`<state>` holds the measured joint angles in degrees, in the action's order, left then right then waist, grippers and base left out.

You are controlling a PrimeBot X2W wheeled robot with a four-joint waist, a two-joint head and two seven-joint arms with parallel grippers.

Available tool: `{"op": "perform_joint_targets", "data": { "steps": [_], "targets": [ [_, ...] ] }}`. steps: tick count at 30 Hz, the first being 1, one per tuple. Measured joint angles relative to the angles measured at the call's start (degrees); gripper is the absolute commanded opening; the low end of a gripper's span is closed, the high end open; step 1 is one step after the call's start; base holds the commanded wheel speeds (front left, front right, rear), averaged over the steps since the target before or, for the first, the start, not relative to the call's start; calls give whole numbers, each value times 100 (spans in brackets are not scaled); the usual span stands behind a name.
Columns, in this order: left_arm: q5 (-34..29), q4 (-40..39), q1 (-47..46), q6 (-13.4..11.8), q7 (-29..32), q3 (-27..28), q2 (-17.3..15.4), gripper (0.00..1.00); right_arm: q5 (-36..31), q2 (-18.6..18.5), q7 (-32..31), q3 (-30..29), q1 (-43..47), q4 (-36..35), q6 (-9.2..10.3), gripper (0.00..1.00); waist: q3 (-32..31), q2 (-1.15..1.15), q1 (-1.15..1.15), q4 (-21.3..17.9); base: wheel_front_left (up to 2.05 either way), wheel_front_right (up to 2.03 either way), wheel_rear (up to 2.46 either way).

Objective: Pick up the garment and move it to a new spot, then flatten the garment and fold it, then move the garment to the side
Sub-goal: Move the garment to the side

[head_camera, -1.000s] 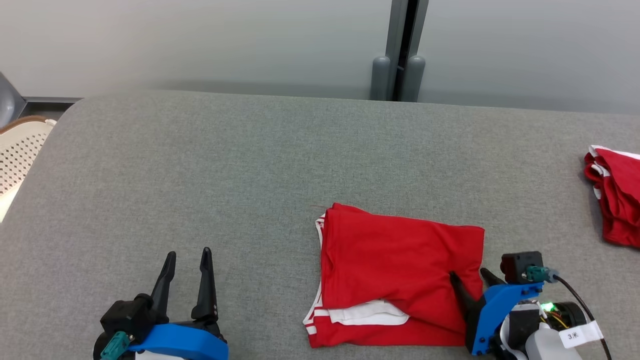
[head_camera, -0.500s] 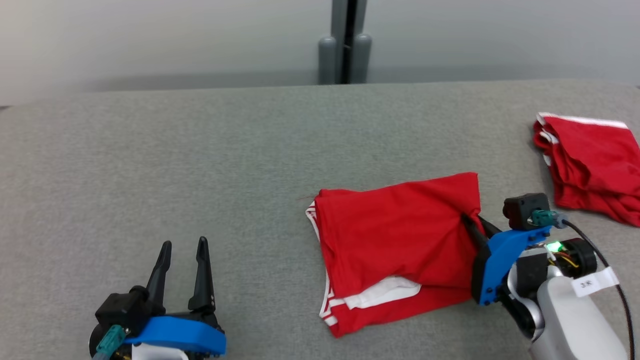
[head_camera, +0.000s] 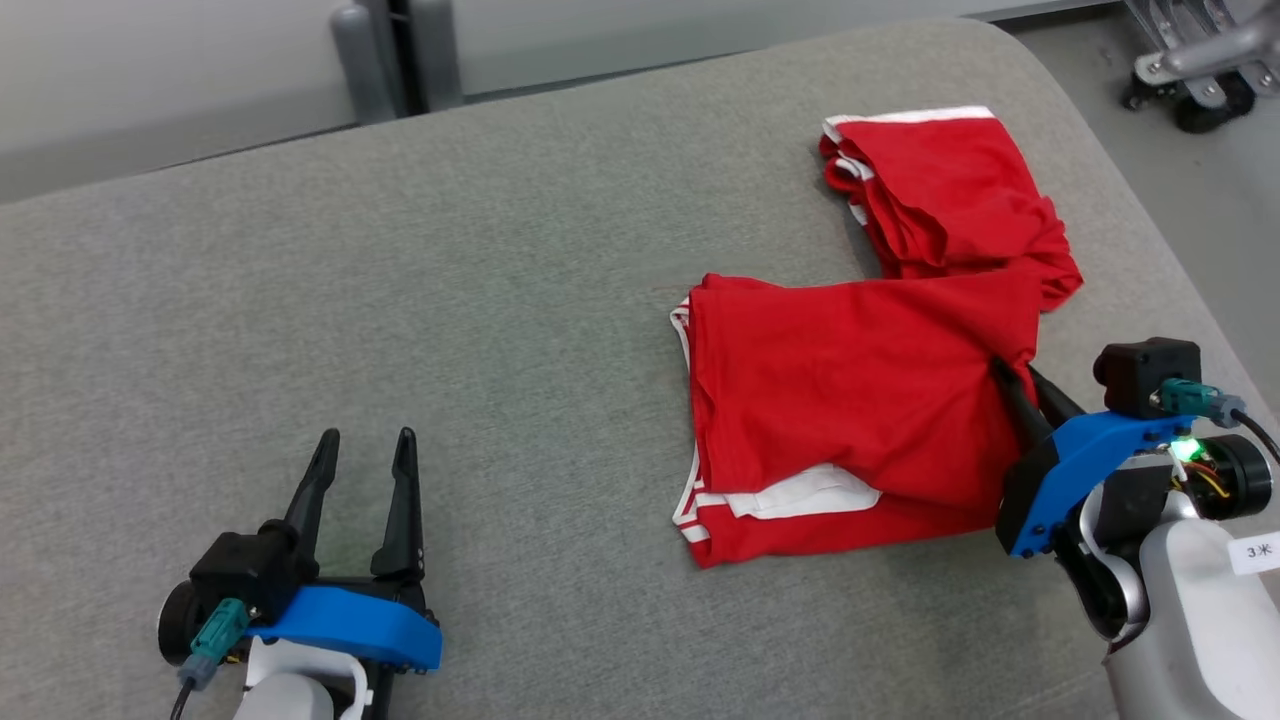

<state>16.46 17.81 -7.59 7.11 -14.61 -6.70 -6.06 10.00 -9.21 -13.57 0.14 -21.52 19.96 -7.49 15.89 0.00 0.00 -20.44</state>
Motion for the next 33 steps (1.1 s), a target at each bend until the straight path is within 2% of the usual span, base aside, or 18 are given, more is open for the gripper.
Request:
{"op": "perform_joint_targets", "data": {
  "steps": [6,13,22,33],
  "targets": [
    [-33,-22,-146,1,126,-193,-104,100,26,169,164,-53,2,23,0,0,134,0,0,-286,0,0,0],
    [22,44,-174,2,145,-471,-91,100,141,101,200,90,-262,-40,0,0,12,0,0,-170,0,0,0],
    [157,219,-153,9,41,-534,-18,100,165,-470,-247,145,-1088,-10,-1,0,-169,0,0,381,0,0,0],
    [216,369,-105,8,-21,-668,100,100,112,-1246,-486,-472,-1545,621,-1,0,-263,0,0,1132,0,0,0]
  ]
}}
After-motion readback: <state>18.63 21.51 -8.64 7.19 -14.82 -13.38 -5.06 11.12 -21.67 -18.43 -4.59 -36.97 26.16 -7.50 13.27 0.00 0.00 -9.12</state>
